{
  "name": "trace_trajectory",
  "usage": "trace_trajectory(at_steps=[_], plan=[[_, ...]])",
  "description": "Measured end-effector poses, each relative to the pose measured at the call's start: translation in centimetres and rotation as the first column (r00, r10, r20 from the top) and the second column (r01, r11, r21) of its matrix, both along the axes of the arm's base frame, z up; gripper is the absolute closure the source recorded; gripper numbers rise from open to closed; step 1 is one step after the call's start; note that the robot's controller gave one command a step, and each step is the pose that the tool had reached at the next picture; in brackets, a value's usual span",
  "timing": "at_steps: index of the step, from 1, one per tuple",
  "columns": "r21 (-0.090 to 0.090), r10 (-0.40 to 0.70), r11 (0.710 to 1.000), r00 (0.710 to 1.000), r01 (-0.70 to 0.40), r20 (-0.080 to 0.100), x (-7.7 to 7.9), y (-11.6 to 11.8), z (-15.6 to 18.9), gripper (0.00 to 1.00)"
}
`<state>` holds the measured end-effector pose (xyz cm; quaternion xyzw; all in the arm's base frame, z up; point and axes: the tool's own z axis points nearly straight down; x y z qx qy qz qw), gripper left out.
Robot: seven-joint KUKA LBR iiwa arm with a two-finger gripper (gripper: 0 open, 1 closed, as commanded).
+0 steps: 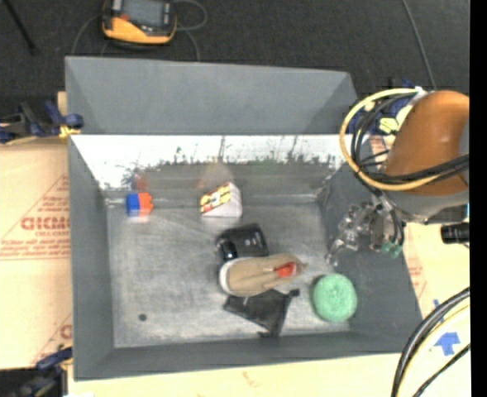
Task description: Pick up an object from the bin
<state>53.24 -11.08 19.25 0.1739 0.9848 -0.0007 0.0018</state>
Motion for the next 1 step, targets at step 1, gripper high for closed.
trace_trajectory(at_steps=[1], plan=[[0.0, 0.002, 1.0, 1.0, -0.002, -0.001, -0.01, -0.02, 0.0, 0.0]])
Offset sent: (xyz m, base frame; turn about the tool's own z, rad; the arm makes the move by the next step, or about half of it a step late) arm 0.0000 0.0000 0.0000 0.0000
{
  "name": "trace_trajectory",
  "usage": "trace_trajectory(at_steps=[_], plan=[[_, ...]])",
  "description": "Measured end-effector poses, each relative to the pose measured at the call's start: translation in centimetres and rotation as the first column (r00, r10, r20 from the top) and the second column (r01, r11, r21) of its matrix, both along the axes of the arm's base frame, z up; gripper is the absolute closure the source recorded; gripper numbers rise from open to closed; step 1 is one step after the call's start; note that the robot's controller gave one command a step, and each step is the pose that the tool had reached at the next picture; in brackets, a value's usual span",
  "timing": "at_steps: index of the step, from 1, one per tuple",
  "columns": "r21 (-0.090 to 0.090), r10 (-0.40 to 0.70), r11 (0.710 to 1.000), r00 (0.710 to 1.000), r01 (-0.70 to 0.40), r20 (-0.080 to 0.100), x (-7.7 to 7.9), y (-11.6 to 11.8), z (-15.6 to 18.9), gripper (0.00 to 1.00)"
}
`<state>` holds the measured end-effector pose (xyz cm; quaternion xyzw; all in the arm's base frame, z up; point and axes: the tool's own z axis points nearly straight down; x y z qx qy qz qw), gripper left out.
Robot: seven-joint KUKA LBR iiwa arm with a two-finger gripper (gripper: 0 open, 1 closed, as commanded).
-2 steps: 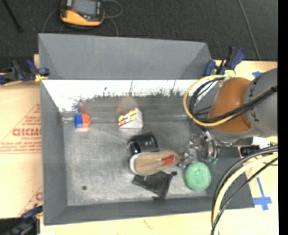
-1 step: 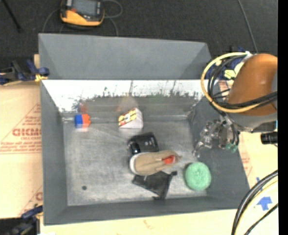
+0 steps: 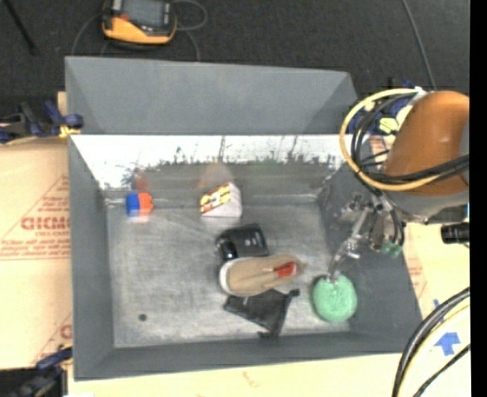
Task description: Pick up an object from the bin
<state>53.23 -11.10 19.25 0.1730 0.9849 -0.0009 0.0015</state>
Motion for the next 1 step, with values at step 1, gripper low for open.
trace_trajectory(at_steps=[1], plan=[[0.0, 0.001, 1.0, 1.0, -0.001, 0.0, 0.0, 0.01, 0.0, 0.0]])
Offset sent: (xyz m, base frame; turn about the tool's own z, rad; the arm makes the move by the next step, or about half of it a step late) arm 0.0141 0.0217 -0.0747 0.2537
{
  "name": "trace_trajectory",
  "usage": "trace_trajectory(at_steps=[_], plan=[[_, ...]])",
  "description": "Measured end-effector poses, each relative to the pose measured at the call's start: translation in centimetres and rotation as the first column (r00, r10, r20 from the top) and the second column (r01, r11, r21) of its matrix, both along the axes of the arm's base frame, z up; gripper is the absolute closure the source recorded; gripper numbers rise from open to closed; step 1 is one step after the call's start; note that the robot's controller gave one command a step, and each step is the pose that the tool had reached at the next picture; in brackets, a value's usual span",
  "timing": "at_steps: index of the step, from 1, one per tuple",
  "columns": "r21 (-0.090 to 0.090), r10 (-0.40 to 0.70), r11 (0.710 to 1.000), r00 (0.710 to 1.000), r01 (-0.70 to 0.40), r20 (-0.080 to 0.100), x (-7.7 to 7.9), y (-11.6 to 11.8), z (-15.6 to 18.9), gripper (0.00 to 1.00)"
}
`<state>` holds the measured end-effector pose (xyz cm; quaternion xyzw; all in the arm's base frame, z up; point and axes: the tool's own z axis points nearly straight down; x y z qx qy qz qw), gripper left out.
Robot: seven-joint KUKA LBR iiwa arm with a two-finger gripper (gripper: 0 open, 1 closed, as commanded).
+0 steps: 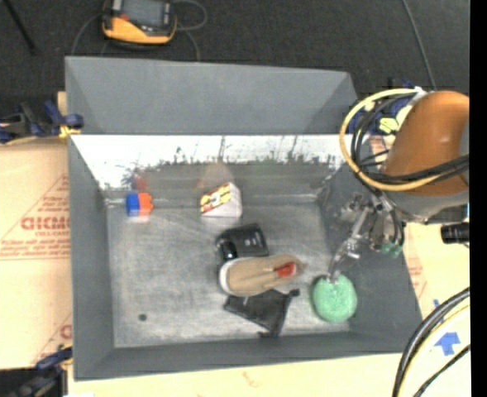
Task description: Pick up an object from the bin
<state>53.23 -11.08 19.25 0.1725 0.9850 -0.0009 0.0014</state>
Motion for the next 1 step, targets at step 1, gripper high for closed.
trace_trajectory(at_steps=[1], plan=[[0.001, -0.119, 0.993, 0.993, 0.119, 0.01, 0.85, 0.73, -2.78, 0.0]])
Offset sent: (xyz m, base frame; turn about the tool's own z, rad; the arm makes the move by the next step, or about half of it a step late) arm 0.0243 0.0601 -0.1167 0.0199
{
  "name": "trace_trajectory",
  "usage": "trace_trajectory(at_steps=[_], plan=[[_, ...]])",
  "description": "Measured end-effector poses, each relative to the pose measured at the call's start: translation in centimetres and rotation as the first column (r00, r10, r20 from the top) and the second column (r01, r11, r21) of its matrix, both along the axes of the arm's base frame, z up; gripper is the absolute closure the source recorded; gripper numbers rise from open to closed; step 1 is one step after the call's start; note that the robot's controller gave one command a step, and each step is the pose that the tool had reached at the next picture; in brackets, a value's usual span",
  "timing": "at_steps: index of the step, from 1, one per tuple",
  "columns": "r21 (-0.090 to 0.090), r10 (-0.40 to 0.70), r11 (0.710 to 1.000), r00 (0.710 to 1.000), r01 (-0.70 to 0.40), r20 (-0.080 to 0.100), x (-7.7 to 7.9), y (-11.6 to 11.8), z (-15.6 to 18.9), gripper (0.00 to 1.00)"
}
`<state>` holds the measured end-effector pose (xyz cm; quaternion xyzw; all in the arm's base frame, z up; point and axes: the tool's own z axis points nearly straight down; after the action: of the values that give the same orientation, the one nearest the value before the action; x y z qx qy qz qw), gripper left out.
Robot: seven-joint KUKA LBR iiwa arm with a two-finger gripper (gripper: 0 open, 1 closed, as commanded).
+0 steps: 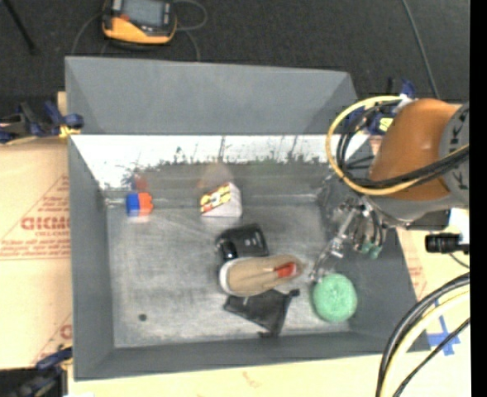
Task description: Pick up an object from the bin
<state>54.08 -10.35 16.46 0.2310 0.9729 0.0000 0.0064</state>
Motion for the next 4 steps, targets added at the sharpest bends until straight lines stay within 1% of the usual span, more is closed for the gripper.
trace_trajectory(at_steps=[1, 2, 3, 4], plan=[[0.0, 0.102, 0.995, 0.995, -0.102, 0.001, 2.0, 5.2, -8.3, 1.0], [0.0, 0.103, 0.995, 0.995, -0.103, 0.001, 2.0, 5.2, -8.3, 1.0], [0.003, 0.104, 0.995, 0.994, -0.104, -0.015, 2.0, 4.9, -3.5, 1.0], [0.001, 0.115, 0.993, 0.993, -0.115, -0.006, 2.3, 5.9, 0.1, 1.0]])
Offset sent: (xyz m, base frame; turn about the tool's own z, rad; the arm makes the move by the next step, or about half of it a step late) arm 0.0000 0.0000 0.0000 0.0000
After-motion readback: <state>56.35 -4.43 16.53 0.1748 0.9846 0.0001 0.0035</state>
